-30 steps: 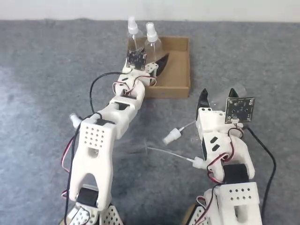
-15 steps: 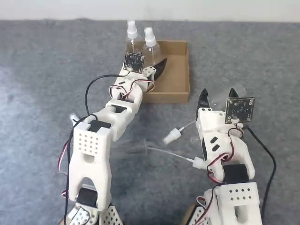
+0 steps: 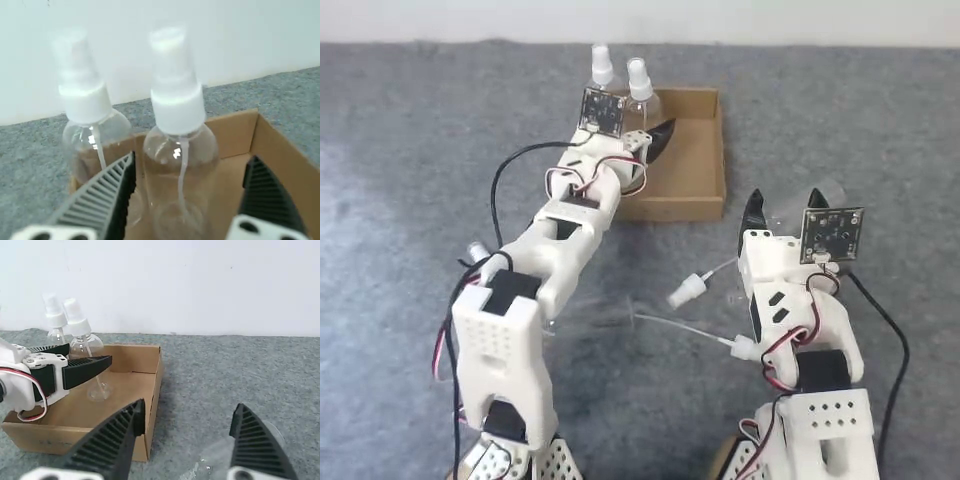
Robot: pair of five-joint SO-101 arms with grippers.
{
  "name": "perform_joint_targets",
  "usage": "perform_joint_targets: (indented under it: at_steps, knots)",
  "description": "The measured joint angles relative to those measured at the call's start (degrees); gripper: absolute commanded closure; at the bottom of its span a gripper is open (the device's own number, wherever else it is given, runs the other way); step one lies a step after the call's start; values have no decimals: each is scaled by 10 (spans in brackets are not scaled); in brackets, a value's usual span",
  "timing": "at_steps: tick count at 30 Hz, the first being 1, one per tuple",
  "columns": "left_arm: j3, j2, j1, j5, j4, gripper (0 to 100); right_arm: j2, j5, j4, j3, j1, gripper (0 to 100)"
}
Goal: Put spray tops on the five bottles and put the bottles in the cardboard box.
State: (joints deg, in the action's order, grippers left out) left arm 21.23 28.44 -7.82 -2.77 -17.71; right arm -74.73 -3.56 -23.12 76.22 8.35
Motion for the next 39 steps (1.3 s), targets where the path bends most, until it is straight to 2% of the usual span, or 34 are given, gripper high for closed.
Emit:
perform_joint_targets:
  at_steps: [7, 16, 30, 39]
  knots:
    - [55, -24, 0, 0, 4, 677, 0, 0, 0, 0, 0, 743]
    - [164, -135, 0, 0, 4, 679, 0, 0, 0, 0, 0, 743]
    - [308, -310, 76, 0, 4, 682, 0, 0, 0, 0, 0, 745]
    - [397, -426, 83, 0, 4, 803, 0, 0, 0, 0, 0, 745]
